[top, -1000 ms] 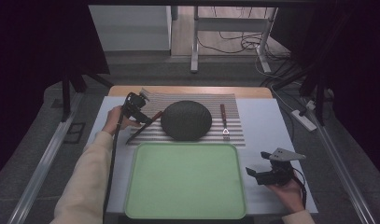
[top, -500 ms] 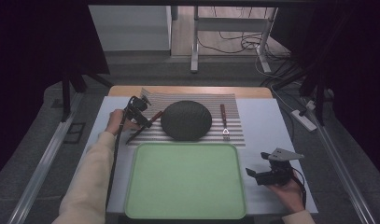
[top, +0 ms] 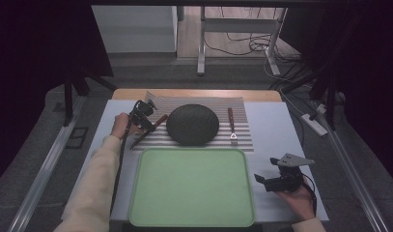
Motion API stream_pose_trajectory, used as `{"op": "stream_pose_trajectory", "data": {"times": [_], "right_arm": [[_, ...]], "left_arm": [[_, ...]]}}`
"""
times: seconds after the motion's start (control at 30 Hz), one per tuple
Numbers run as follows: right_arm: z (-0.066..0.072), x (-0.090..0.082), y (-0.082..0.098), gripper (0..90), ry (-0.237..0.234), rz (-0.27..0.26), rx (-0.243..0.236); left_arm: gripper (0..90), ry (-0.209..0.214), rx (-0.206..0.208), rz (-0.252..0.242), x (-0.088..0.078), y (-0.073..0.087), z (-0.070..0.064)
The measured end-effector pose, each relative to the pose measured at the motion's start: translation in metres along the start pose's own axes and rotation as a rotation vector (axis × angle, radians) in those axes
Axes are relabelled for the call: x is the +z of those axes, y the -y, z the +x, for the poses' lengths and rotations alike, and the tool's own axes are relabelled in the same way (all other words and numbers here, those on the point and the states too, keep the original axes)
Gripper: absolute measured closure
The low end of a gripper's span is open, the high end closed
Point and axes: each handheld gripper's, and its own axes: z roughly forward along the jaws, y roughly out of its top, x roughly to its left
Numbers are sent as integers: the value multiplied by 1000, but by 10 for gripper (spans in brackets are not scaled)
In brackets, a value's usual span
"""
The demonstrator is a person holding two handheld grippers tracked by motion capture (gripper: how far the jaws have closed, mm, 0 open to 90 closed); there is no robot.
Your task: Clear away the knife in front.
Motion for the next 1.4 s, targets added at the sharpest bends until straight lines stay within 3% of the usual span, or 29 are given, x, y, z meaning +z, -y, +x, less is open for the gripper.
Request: {"op": "stream_pose_trajectory", "data": {"times": [0.13,0.2,0.37,0.8,1.1,1.4], "right_arm": [[0,0,0,74,-1,-1,-2],[0,0,0,75,0,0,-5],[0,0,0,75,-1,1,-5],[-1,-1,1,75,4,4,-3],[0,-1,1,75,9,1,-2],[0,-1,1,75,9,2,-1]], "left_arm": [[756,-21,11,13,0,-2,-4],[759,-41,41,36,0,-5,-6],[774,-74,67,56,0,-8,-11],[776,-53,63,33,-2,0,-8],[778,-59,56,27,-16,13,-3],[778,-59,108,3,-33,15,-16]]}}
